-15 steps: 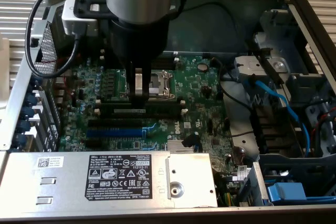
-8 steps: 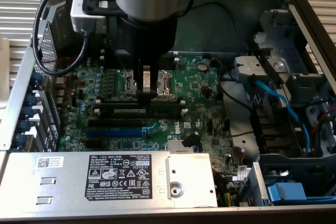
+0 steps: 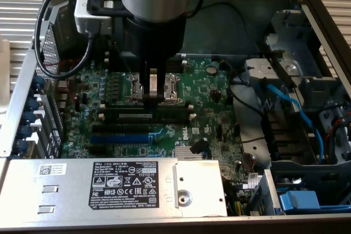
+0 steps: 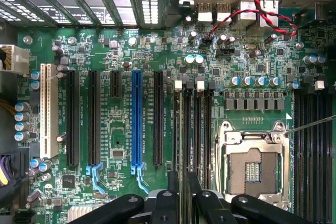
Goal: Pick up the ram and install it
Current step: 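Insert the ram into the slot, then press down the ram until it locks into place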
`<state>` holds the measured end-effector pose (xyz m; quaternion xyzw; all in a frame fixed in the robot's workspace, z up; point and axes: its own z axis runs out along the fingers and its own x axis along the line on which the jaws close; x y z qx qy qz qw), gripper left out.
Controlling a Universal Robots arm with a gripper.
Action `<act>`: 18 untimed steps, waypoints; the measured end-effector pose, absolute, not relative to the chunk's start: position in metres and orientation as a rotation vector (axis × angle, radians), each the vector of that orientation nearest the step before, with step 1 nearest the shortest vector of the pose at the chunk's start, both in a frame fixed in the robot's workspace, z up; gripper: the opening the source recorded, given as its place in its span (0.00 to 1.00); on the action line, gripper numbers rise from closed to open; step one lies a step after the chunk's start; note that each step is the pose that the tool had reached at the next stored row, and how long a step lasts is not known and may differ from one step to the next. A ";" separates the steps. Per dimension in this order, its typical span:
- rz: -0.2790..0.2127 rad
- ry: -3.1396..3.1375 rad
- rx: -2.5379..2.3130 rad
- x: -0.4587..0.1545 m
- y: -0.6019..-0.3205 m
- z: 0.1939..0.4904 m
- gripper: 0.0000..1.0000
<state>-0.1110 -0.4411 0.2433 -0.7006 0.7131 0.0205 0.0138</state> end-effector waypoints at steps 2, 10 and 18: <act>0.064 2.221 -2.182 -0.111 -0.440 0.243 0.18; 0.064 2.221 -2.182 -0.111 -0.439 0.243 0.10; 0.064 2.221 -2.182 -0.110 -0.439 0.243 0.10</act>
